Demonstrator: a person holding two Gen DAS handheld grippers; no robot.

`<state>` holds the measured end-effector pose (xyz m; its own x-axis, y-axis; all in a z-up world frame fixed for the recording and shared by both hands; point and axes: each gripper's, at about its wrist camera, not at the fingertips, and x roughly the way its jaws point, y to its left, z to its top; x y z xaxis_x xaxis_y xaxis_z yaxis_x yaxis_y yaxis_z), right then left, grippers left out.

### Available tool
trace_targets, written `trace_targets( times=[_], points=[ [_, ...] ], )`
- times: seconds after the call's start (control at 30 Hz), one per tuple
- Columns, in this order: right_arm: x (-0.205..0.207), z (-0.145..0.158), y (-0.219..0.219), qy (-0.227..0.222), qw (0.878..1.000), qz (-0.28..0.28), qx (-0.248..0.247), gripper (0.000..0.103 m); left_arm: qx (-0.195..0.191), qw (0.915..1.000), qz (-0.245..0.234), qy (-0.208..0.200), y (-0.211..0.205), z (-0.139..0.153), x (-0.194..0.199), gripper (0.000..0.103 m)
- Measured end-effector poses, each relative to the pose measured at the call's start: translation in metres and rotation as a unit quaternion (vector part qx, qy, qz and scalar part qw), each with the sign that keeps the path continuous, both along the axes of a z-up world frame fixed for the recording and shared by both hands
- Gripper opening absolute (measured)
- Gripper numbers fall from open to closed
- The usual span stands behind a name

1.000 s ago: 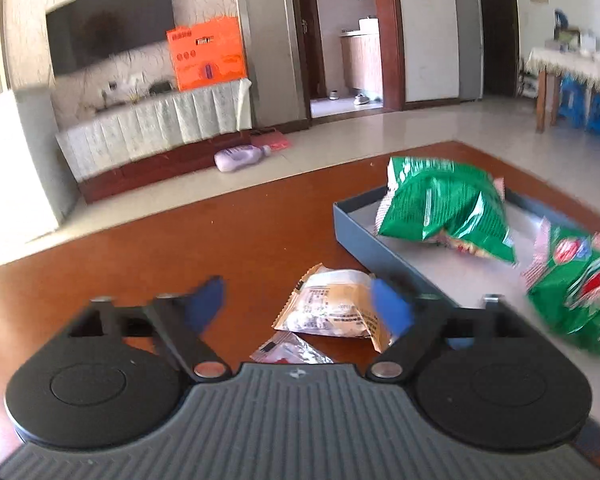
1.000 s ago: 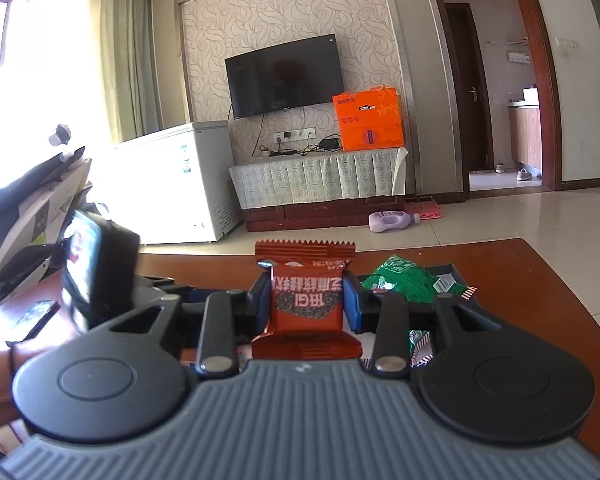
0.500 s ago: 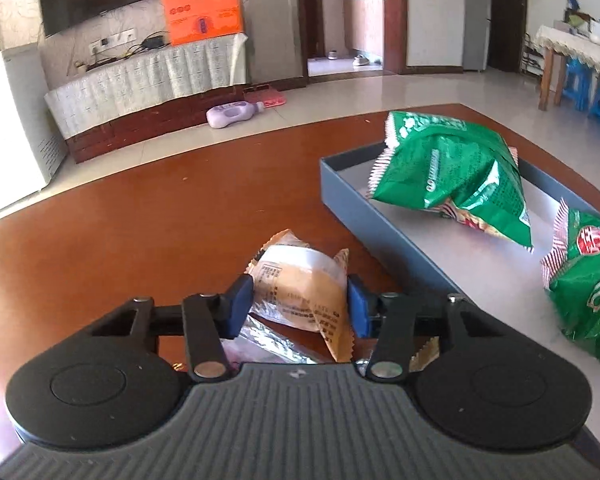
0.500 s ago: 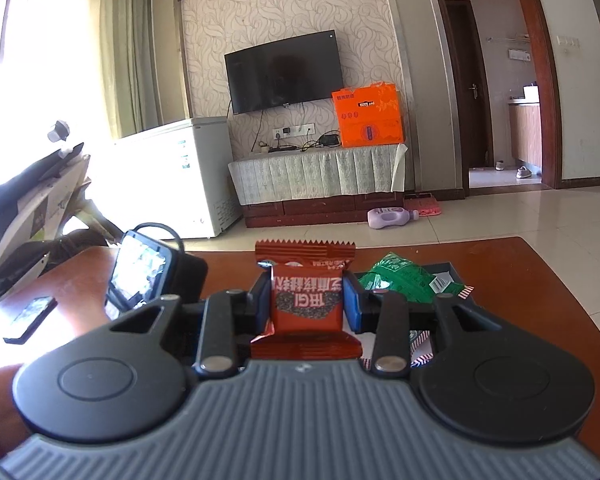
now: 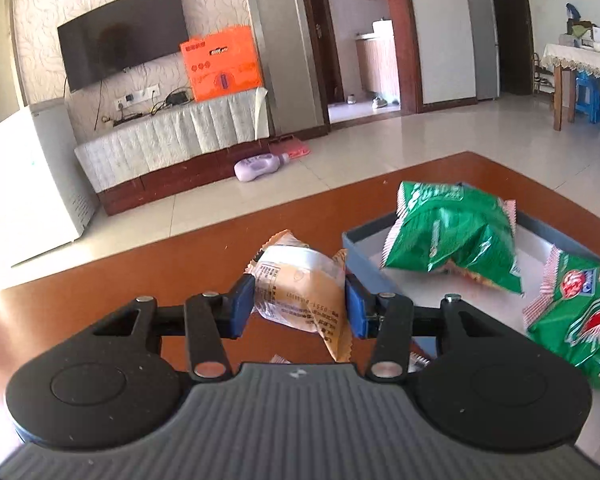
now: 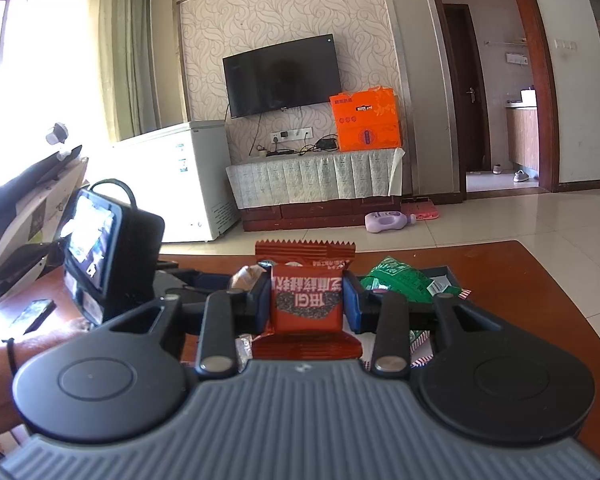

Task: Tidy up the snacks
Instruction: 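Carry the orange packet and pastry packet over to the white box, then drop the pastry packet from the left gripper while the right releases the orange packet into the box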

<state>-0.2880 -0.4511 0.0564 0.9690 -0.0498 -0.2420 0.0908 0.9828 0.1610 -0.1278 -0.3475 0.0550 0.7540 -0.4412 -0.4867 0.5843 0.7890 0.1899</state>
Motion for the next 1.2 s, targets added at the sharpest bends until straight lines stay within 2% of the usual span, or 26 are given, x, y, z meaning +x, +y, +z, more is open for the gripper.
trace_targets(
  times=[0.43,0.93,1.03,1.1,1.2],
  points=[
    [-0.005,0.001,-0.002,-0.004,1.0,-0.013,-0.008,0.039,-0.011,0.9989,-0.041,-0.017,-0.029,0.007,-0.024,0.054],
    [-0.006,-0.006,-0.035,0.008,0.998,-0.068,0.016,0.039,-0.026,0.9926,-0.117,0.019,-0.097,-0.021,-0.046,0.056],
    [-0.002,-0.008,-0.04,0.013,0.997,-0.068,0.025,0.039,-0.027,0.992,-0.122,0.016,-0.101,-0.025,-0.05,0.069],
    [0.002,-0.011,-0.043,0.017,0.997,-0.063,0.03,0.039,-0.019,0.9914,-0.129,-0.006,-0.096,-0.024,-0.055,0.082],
    [0.009,-0.014,-0.048,0.021,0.998,-0.049,0.044,0.039,-0.009,0.9884,-0.149,-0.029,-0.089,-0.023,-0.065,0.09]
  ],
)
